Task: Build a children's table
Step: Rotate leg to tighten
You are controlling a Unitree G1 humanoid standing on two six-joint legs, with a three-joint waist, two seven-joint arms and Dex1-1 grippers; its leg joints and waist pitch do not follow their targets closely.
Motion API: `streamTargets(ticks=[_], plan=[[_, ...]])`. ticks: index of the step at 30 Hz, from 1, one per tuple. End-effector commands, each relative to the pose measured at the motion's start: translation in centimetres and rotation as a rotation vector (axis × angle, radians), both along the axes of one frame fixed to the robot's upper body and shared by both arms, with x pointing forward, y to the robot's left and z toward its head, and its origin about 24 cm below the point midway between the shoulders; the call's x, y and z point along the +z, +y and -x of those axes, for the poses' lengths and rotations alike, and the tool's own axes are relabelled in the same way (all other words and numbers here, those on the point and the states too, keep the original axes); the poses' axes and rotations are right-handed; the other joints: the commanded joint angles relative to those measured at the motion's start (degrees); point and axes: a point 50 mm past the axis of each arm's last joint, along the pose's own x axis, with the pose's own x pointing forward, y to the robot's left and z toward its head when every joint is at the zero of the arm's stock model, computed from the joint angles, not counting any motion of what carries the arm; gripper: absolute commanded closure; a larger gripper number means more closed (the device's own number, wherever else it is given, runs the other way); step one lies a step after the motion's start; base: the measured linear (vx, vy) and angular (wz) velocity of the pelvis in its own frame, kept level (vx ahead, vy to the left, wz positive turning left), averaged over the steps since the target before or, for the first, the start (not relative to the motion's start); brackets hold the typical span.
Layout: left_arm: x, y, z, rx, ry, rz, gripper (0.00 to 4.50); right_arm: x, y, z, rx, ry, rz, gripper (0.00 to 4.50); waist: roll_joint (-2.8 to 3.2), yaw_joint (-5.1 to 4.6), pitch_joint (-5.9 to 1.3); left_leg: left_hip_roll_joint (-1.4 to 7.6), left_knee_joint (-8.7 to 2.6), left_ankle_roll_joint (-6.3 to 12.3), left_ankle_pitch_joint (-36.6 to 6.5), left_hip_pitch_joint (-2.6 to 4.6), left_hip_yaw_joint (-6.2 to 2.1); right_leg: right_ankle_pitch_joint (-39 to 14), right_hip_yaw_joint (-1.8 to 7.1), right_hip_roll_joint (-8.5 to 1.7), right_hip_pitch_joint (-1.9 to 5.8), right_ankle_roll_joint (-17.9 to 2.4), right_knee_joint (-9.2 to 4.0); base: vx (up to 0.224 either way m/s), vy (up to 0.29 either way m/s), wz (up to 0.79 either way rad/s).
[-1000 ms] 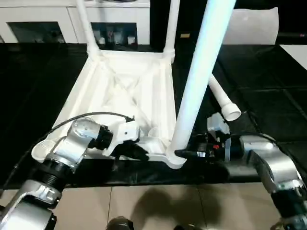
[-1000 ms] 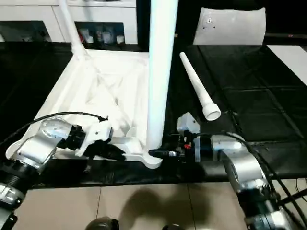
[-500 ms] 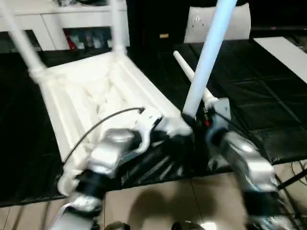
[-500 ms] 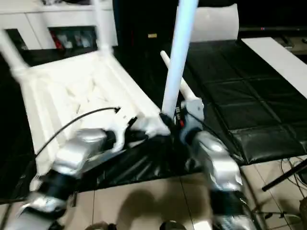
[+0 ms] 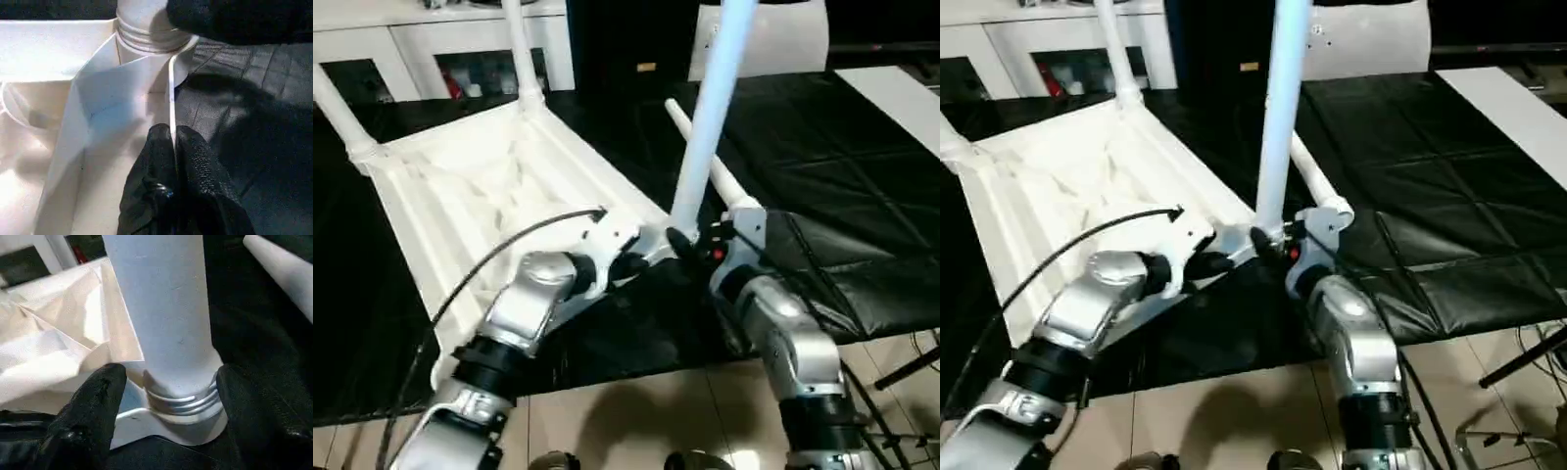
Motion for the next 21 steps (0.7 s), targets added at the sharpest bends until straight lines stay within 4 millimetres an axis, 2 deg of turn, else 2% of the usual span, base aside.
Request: streamTargets(ticks=[1,3,5,6,7,8,9,10,11,12,15,19,20,21], plan=[[1.9,-0.2,-1.2,-0.014,-0.121,0.023,4.50,0.1,-0.9,0.5,-0.041,-0.011,-0.019,0.89,0.14,0.56,-4.44,2.90,-3.21,2.61,-7.7,0.61,-1.08,-8.2,3.28,-4.99,3.43,-11.2,-4.14,0.000,0.000,0.00],[2.0,-0.1,-1.5,0.012,-0.129,0.023,4.50,0.3,-1.1,0.6,-0.047,-0.025,-0.016,0.83,0.18,0.92,-4.61,3.03,-3.20,2.51,-7.4,0.57,-1.15,-7.5,3.29,-5.16,3.53,-11.3,-3.87,0.000,0.000,0.00],[2.3,-0.2,-2.1,0.056,-0.131,0.068,4.50,0.8,-1.3,0.9,-0.055,-0.057,-0.015,0.52,0.06,1.02,-4.62,2.94,-3.15,2.46,-7.2,0.42,-1.11,-7.2,3.27,-5.17,3.62,-11.3,-3.84,0.000,0.000,0.00],[2.3,-0.2,-2.1,0.059,-0.128,0.080,4.23,0.8,-1.3,1.0,-0.054,-0.062,-0.018,0.45,-0.02,1.22,-4.71,2.94,-3.06,2.56,-7.0,0.49,-1.12,-6.8,3.31,-5.27,3.64,-11.1,-3.76,0.000,0.000,0.00],[2.7,-0.4,-2.4,0.074,-0.123,0.125,3.96,1.1,-1.4,1.2,-0.067,-0.083,-0.026,0.34,-0.24,1.17,-4.74,2.77,-3.02,2.98,-6.2,0.23,-1.09,-6.5,3.27,-5.26,3.82,-11.1,-3.74,0.000,0.000,0.00],[2.8,-0.4,-2.5,0.079,-0.124,0.137,3.96,1.2,-1.5,1.3,-0.075,-0.091,-0.026,0.34,-0.16,1.29,-4.82,2.78,-2.92,3.14,-6.1,0.37,-1.05,-6.4,3.29,-5.30,3.69,-11.1,-3.75,0.000,0.000,0.00],[3.0,-0.5,-2.6,0.082,-0.122,0.158,3.96,1.2,-1.5,1.4,-0.093,-0.076,-0.035,0.20,-0.13,1.26,-4.84,2.73,-2.86,3.34,-5.6,0.15,-1.13,-6.1,3.23,-5.41,3.87,-11.5,-3.62,0.000,0.000,0.00],[3.3,-0.6,-2.8,0.094,-0.139,0.179,3.90,1.0,-1.5,1.6,-0.094,-0.050,-0.034,0.02,-0.07,1.36,-4.94,2.99,-2.84,3.46,-5.9,0.51,-1.08,-6.0,3.25,-5.39,3.53,-12.1,-3.71,0.000,0.000,0.00],[3.4,-0.5,-2.9,0.100,-0.148,0.184,3.90,0.9,-1.5,1.7,-0.087,-0.043,-0.029,0.02,-0.11,1.40,-4.84,2.90,-2.83,3.61,-5.7,0.38,-1.11,-6.0,3.18,-5.20,3.55,-12.1,-3.67,0.000,0.000,0.00],[3.5,-0.5,-3.0,0.107,-0.158,0.186,3.58,0.8,-1.4,1.8,-0.077,-0.039,-0.021,0.00,-0.11,1.46,-4.83,2.87,-2.86,3.67,-6.2,0.38,-1.09,-6.3,3.15,-5.20,3.59,-12.0,-3.64,0.000,0.000,0.00],[4.2,0.2,-3.3,0.135,-0.158,0.232,3.52,0.2,-1.3,2.0,-0.065,-0.008,0.038,0.00,-0.13,1.44,-4.75,2.76,-2.82,3.41,-6.6,0.31,-1.07,-7.9,3.13,-5.22,3.66,-11.5,-3.76,0.000,0.000,0.00],[5.6,4.2,-4.2,0.267,-0.205,0.155,3.52,-0.5,-0.9,2.1,-0.024,0.055,0.069,0.00,0.00,1.15,-4.78,2.68,-2.83,3.07,-6.8,0.21,-1.21,-8.4,3.05,-5.06,3.66,-10.9,-3.62,0.000,0.000,0.00],[5.8,5.2,-4.3,0.300,-0.226,0.110,3.52,-0.7,-0.7,2.2,-0.005,0.065,0.075,0.00,0.56,1.24,-4.67,2.70,-2.86,2.72,-7.3,0.36,-1.34,-9.0,3.03,-5.06,3.50,-10.7,-3.64,0.000,0.000,0.00],[6.2,7.0,-4.4,0.356,-0.259,0.034,3.52,-0.9,-0.4,2.3,0.024,0.080,0.082,0.00,0.47,0.99,-4.65,2.79,-2.94,2.18,-8.5,0.51,-1.35,-9.9,3.06,-4.92,3.45,-10.1,-3.72,0.000,0.000,0.00]])
